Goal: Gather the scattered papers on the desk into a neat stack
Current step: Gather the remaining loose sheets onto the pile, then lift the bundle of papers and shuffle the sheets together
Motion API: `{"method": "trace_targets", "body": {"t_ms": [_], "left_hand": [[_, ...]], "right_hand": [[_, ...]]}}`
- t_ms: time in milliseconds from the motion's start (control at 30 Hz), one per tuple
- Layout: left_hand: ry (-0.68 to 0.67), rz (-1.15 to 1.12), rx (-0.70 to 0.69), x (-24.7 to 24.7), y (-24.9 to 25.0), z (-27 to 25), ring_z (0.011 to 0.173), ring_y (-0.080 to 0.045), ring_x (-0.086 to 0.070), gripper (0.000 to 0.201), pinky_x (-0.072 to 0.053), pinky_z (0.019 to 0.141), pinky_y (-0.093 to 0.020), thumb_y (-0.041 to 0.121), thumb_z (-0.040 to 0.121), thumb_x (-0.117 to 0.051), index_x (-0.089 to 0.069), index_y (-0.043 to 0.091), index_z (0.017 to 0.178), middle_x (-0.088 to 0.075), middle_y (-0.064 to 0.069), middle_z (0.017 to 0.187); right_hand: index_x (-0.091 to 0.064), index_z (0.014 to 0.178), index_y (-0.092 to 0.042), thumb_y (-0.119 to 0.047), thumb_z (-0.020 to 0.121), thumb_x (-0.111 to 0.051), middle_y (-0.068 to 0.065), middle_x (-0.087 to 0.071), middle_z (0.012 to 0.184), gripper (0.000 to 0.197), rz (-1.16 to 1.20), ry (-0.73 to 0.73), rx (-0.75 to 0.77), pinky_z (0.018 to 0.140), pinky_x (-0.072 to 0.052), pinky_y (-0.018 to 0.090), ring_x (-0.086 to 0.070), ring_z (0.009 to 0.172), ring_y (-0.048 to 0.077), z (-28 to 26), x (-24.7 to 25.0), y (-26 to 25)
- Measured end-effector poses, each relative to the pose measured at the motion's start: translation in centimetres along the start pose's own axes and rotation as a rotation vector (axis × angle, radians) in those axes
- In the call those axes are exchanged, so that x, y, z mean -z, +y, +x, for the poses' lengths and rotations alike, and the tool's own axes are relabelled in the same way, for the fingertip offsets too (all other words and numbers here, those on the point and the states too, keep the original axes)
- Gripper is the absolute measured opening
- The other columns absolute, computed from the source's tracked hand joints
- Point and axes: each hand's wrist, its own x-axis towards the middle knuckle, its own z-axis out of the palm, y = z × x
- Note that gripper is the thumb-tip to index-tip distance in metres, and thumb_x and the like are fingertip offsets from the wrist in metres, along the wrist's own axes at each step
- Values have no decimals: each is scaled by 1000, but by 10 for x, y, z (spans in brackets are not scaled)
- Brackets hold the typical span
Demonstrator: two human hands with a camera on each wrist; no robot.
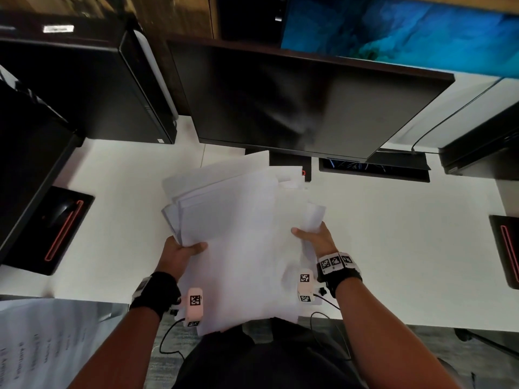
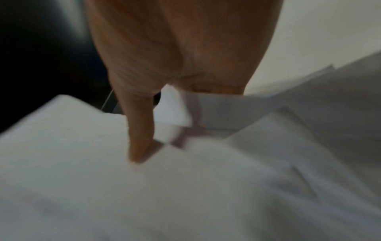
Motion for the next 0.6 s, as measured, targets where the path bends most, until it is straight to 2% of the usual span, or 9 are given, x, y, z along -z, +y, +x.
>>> {"method": "trace_targets", "body": {"t_ms": [100,200,233,333,367,433,467,533,600], "left_hand": [[-71,-21,-86,0,12,-9,80,-18,-75,33,-59,67,-25,-11,75,-77,-74,14,96,-79,0,88],[-118,-34,-177,2,20,-13,91,-13,-74,49,-58,78,-22,-15,76,-75,-68,15,114,-78,2,102],[-117,-38,-194,2,21,-14,92,-12,-74,52,-58,80,-22,-16,77,-74,-69,18,115,-78,3,103],[-103,-50,-192,0,22,-17,85,-13,-75,49,-58,74,-22,-14,77,-74,-81,33,91,-79,4,92],[-99,-48,-188,0,22,-17,83,-14,-75,47,-58,72,-22,-14,77,-74,-81,32,86,-79,3,90],[-82,-47,-177,-2,22,-16,83,-20,-75,33,-59,70,-24,-12,77,-76,-80,20,85,-79,-2,90],[-70,-44,-170,-3,22,-16,85,-24,-75,29,-59,69,-25,-11,77,-76,-78,16,87,-79,-3,91],[-50,-44,-152,-6,21,-15,85,-25,-74,28,-59,68,-25,-11,77,-76,-77,15,88,-79,-2,89],[-57,-38,-152,-10,25,-16,83,-23,-74,33,-58,66,-24,-12,77,-76,-81,21,81,-79,0,87]], "right_hand": [[-62,123,-4,-8,73,-84,19,-71,115,55,61,-135,-74,89,-56,48,-68,107,39,-8,12,-2],[-65,119,0,-10,73,-82,21,-71,113,50,97,-135,-97,86,-56,43,-67,107,39,-11,19,0],[-65,117,2,-11,71,-83,22,-71,112,51,105,-116,-112,85,-56,42,-67,108,39,-11,20,1],[-64,117,11,-13,63,-87,25,-69,114,63,93,-123,-140,93,-54,44,-67,109,39,-19,20,-2],[-65,116,11,-11,63,-86,25,-69,114,61,81,-140,-145,95,-54,45,-67,108,38,-20,21,-3],[-66,114,12,-7,65,-85,26,-69,112,56,44,-158,-154,94,-54,46,-68,105,39,-23,21,-5],[-65,114,13,-6,63,-87,27,-69,112,59,18,-143,-153,94,-55,47,-69,104,40,-23,21,-6],[-60,120,10,-15,55,-95,26,-69,114,78,-42,-70,-142,94,-54,52,-70,101,39,-14,24,0],[-54,126,4,-25,45,-101,24,-67,119,99,-40,-49,-115,93,-54,56,-71,101,37,15,39,21]]}}
